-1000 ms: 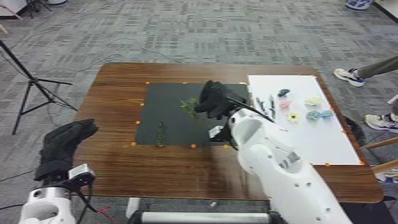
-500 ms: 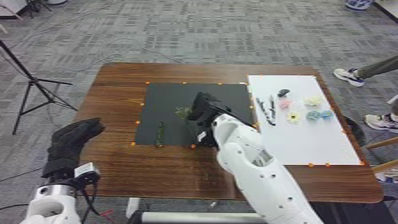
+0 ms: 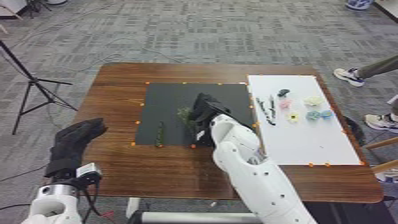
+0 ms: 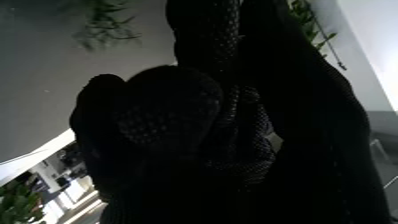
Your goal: Arrange flowers
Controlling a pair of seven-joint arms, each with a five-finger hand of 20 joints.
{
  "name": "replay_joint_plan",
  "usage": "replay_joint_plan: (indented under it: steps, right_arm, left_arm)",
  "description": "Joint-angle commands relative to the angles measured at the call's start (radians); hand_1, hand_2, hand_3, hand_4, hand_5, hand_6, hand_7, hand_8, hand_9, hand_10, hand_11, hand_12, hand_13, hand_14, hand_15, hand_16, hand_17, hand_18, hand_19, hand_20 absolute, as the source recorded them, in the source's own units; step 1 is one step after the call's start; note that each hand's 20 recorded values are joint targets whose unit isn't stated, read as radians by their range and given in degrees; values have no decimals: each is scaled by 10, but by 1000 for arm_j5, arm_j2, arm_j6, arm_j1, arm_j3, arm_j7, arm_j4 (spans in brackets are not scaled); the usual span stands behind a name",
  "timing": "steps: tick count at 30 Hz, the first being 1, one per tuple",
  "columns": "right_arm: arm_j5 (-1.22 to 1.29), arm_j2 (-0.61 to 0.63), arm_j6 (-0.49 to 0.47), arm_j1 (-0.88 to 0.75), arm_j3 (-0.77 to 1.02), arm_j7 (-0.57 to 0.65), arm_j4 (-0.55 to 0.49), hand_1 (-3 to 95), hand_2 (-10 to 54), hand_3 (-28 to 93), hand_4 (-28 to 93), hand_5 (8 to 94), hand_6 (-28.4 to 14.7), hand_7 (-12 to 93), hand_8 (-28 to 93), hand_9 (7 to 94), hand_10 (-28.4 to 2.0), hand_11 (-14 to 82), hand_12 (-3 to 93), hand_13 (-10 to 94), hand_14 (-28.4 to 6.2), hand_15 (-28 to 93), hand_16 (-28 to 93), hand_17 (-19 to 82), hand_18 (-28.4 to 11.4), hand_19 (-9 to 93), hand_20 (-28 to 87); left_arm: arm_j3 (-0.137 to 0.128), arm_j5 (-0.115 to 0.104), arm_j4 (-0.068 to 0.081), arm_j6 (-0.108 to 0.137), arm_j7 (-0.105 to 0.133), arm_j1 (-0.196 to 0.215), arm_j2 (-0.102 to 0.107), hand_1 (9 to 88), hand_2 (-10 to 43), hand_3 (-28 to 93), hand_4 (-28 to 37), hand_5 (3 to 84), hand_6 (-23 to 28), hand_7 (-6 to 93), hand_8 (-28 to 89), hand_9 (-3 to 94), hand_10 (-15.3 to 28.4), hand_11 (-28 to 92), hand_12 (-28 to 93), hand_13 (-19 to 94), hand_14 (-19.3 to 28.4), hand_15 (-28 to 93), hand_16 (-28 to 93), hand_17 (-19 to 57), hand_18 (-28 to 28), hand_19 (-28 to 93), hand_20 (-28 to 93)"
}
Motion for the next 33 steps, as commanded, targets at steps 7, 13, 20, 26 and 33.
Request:
replay_joint_plan:
  steps: [7,13,20,26,33]
  right_arm:
    - [11,-42,57,13,10,49,0,597,-95,569,-153,835,-26,276,105,937,-106,340,141,937,-11,622,233,702,-126,932,530]
    - [49,-44,61,-7,-1,76,-22,597,-95,567,-149,836,-26,274,108,937,-105,342,140,937,-11,620,227,706,-122,932,513]
    - [64,-60,55,-25,1,82,-17,597,-95,563,-146,838,-27,271,107,937,-106,343,138,937,-12,612,221,710,-118,932,498]
    - [62,-62,63,-31,7,79,-15,596,-95,562,-146,838,-28,270,106,937,-106,341,138,937,-11,609,218,711,-115,932,489]
    - [68,-60,52,-33,26,75,-11,577,-95,568,-137,832,-30,269,107,937,-100,332,143,937,-10,605,217,710,-113,932,484]
  left_arm:
    - [-4,7,-3,-24,-17,8,-9,342,41,728,-125,582,28,203,-75,568,141,230,139,463,172,258,-10,121,110,117,236]
    - [-14,9,-10,-29,-23,17,-7,340,39,728,-123,581,28,203,-76,567,141,230,139,463,172,259,-10,119,110,119,235]
    - [-15,10,-9,-35,-27,15,-8,340,38,726,-124,579,28,203,-76,565,141,231,139,462,173,258,-10,118,111,121,235]
    - [-15,11,-11,-41,-31,17,-8,339,37,728,-124,577,27,203,-76,563,140,231,138,462,172,257,-10,118,111,121,234]
    - [-19,11,-11,-44,-39,20,-7,338,36,727,-123,575,27,201,-75,562,140,231,139,462,173,259,-10,117,111,121,234]
